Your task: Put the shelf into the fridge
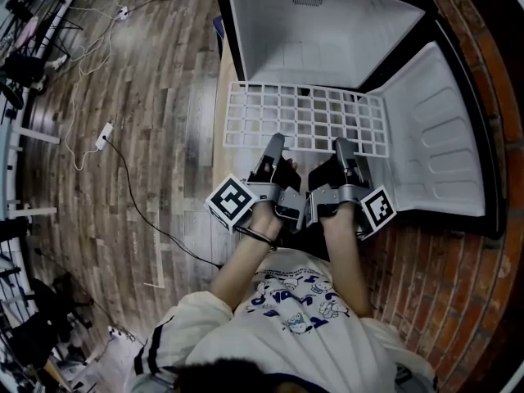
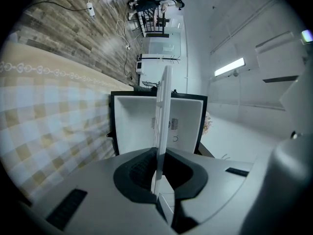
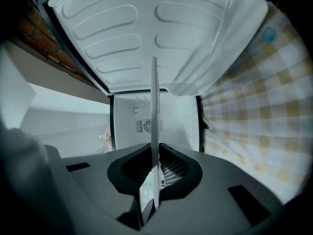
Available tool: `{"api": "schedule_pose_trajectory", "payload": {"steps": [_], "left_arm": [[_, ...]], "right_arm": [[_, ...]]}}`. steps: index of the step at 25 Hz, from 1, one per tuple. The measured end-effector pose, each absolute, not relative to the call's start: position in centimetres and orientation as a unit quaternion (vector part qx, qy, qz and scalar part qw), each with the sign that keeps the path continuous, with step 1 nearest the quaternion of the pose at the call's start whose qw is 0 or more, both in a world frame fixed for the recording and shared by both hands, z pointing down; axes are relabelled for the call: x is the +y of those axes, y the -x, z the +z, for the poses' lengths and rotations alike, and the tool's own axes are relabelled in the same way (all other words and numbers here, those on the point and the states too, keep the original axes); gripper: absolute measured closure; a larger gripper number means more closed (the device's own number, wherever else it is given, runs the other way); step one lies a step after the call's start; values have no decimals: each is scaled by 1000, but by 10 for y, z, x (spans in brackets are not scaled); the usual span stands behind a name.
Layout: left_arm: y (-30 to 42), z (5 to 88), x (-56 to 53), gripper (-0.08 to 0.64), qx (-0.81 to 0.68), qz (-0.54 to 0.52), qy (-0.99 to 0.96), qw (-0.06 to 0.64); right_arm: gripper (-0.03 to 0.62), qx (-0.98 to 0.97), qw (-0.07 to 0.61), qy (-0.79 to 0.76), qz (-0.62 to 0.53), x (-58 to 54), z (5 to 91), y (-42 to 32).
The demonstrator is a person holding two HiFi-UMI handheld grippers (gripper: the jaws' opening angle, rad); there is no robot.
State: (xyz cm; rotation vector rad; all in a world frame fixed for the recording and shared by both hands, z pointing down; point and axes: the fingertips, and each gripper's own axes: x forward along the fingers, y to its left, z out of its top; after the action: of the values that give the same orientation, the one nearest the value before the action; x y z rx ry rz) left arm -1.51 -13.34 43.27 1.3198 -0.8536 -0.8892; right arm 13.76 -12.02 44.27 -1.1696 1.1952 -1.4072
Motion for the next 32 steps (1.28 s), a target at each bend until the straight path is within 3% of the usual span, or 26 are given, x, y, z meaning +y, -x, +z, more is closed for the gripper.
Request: {"api": "schedule_pose_trajectory", "payload": {"steps": [32], "left_arm": [[18, 443, -130, 523, -391, -384, -559, 622]], "right_arm": [[543, 486, 441, 472, -589, -119, 447, -136]]}}
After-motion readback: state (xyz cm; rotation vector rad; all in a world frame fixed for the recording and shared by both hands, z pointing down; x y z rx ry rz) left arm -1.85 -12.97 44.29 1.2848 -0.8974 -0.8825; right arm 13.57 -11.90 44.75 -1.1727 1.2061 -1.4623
